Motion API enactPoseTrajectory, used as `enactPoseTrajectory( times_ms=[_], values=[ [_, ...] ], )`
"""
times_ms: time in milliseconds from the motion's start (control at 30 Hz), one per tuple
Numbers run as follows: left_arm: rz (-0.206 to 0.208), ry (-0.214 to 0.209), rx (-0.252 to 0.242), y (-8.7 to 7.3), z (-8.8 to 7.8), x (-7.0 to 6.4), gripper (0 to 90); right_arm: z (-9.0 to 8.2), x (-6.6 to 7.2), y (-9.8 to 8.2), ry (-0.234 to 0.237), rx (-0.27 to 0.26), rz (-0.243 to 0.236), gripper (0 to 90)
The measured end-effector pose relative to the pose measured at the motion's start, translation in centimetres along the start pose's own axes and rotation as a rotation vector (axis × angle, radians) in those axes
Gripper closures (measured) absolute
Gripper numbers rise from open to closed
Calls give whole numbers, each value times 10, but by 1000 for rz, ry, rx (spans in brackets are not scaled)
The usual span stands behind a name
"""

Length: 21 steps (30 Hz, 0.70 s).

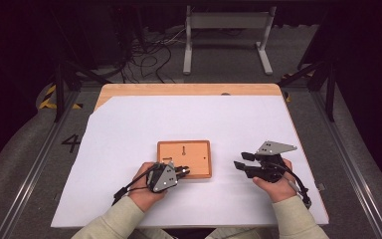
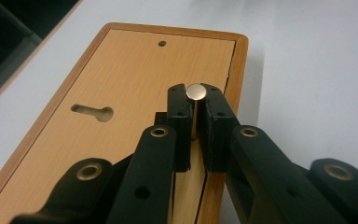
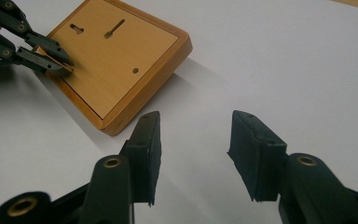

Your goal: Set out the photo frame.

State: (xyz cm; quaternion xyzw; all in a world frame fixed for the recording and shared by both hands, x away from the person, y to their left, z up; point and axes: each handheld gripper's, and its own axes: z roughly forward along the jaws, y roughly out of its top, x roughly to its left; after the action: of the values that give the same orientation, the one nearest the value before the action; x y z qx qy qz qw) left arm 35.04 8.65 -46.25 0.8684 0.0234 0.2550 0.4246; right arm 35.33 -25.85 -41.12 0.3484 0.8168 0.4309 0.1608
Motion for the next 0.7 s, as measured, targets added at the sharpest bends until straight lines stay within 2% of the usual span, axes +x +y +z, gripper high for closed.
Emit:
enactPoseTrajectory(
  times_ms=[200, 433, 700],
  values=[
    [97, 20, -10, -1, -2, -7, 838, 4, 3, 4, 21, 12, -13, 534],
    [151, 49, -9, -2, -4, -12, 838, 7, 5, 10, 52, 15, -15, 506],
    [142, 48, -6, -2, -4, -13, 838, 17, 11, 27, 86, 44, -13, 402]
  ],
)
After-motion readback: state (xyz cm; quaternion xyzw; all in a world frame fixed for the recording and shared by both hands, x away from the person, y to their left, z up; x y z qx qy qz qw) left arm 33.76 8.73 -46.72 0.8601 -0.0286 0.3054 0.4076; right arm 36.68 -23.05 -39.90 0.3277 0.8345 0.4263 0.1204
